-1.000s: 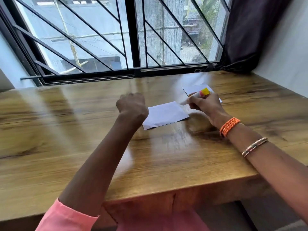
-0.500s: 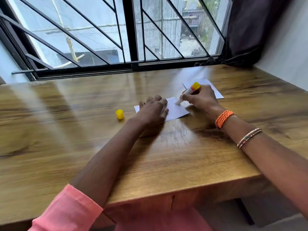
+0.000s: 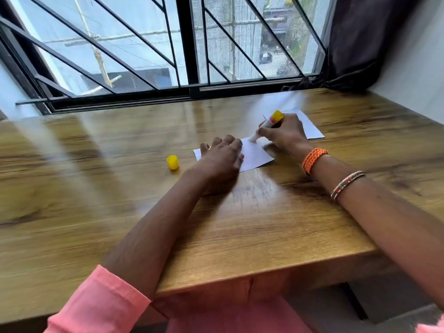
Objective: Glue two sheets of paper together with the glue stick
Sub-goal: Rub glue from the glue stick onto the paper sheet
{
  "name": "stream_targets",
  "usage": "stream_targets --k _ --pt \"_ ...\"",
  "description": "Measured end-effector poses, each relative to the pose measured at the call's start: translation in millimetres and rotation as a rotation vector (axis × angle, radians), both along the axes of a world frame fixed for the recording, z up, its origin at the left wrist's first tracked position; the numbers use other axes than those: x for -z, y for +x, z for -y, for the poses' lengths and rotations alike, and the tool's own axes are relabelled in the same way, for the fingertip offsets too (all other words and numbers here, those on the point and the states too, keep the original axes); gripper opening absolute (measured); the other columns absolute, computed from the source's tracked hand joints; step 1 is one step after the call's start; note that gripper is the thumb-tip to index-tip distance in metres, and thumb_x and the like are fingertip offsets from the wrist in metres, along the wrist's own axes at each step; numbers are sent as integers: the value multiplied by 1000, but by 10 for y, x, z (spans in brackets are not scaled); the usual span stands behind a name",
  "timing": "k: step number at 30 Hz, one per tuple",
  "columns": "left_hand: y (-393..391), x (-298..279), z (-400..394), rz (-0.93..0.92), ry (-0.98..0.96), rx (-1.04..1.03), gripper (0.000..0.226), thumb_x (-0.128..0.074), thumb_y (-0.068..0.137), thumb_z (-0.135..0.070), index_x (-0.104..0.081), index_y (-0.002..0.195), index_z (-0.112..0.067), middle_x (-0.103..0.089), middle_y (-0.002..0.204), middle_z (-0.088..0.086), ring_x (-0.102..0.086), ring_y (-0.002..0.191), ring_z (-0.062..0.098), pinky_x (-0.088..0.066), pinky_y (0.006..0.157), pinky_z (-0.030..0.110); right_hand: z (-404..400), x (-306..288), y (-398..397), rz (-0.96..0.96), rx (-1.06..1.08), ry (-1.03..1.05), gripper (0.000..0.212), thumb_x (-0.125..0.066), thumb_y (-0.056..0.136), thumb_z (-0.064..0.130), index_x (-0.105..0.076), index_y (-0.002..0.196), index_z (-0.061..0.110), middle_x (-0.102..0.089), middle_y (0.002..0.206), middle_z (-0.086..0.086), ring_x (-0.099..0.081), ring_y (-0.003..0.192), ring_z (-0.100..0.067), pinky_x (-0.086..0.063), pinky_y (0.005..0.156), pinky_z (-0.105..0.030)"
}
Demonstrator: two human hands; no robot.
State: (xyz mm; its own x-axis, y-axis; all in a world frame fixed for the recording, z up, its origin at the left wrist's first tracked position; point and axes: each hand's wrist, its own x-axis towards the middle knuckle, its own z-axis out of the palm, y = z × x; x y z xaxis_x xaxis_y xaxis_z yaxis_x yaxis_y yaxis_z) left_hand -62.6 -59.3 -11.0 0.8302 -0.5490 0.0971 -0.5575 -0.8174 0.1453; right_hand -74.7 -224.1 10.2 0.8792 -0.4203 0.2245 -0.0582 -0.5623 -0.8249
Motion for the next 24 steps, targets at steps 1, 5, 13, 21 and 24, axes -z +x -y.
stream_targets --k 1,5,13,21,24 --pt "-2 0 -2 -1 -3 1 36 -35 97 -32 -42 130 -18 -36 142 3 -32 130 27 -24 99 46 4 2 -7 -4 13 0 12 -71 71 20 -71 77 9 -66 75 -3 -58 69 -14 -46 61 -26" --pt "0 -18 -10 -8 -1 1 36 -36 97 -32 -42 129 -18 -36 143 2 -32 130 27 -24 100 46 30 2 -34 -13 24 16 17 -70 67 21 -68 72 5 -68 74 -8 -59 67 -16 -52 63 -33" --pt "-5 -25 17 -25 51 -5 47 -31 96 -29 -34 142 -24 -31 144 3 -27 132 26 -20 102 49 28 -13 -20 -14 33 49 11 -71 64 23 -63 63 15 -67 73 -6 -68 82 -26 -58 75 -44" --pt "-15 -12 60 -25 46 -26 51 -29 95 -30 -31 145 -21 -32 141 4 -26 131 25 -16 103 51 8 -17 -33 -13 26 10 14 -71 68 21 -65 72 10 -63 72 -4 -58 68 -17 -47 57 -28" --pt "-13 -10 66 -30 47 -33 52 -29 95 -30 -29 146 -20 -31 142 4 -25 131 26 -14 104 51 5 -22 -83 -7 20 -15 15 -71 68 22 -67 73 7 -58 65 -1 -49 58 -9 -37 49 -22"
